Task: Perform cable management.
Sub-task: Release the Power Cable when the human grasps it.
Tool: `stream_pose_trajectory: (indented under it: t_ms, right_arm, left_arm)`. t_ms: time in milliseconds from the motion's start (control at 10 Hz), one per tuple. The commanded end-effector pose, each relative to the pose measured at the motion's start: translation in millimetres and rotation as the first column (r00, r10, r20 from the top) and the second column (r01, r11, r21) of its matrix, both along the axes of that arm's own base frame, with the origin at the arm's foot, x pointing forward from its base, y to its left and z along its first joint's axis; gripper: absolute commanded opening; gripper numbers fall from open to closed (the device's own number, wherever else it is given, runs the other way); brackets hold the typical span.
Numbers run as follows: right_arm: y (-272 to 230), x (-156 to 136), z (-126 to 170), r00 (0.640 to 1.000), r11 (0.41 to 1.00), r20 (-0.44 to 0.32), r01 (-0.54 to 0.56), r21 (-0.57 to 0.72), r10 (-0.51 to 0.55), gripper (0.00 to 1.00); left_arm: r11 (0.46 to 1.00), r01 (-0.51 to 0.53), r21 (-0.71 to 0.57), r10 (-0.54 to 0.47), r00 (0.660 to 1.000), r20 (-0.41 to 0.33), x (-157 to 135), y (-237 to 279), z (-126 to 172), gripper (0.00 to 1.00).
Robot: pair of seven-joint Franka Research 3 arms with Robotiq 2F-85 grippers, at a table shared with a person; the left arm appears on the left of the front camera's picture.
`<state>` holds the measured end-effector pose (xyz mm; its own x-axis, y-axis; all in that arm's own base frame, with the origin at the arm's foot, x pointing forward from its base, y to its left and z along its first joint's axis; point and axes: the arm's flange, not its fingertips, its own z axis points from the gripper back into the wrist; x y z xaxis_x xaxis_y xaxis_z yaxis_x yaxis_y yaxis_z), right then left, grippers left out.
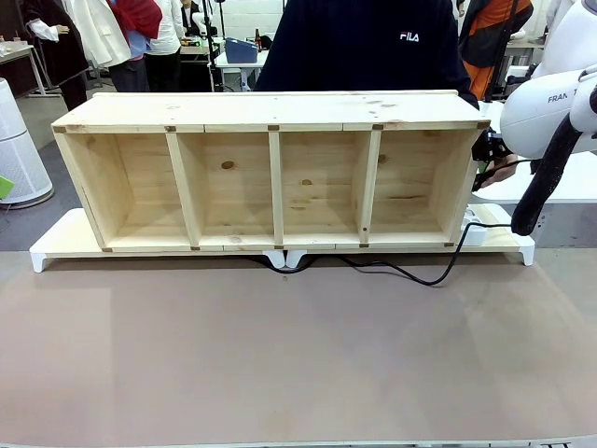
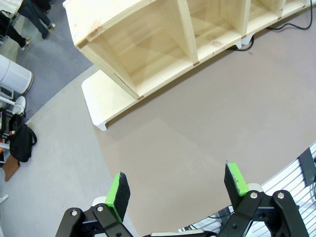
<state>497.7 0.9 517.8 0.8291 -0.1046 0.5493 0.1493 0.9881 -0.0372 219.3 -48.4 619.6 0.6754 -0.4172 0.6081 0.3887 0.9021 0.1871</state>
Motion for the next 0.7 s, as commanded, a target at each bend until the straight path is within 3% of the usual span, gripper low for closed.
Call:
stream_pose_trajectory:
  t_ms: [0,600]
  right_arm:
    - [0.7,-0.2,-0.7,1.0,1.0,-0.005,-0.005,0.005,0.005,1.0]
    - [0.7,-0.2,-0.7,1.0,1.0,-0.005,-0.005,0.005,0.005,1.0]
  left_arm:
    - [1.0,-0.011,-0.017,0.012,1.0,0.005,0.9,-1.1,-2.9,1.0]
    - [1.0,-0.011,-0.017,0.012,1.0,0.005,0.9,-1.1,-2.9,1.0]
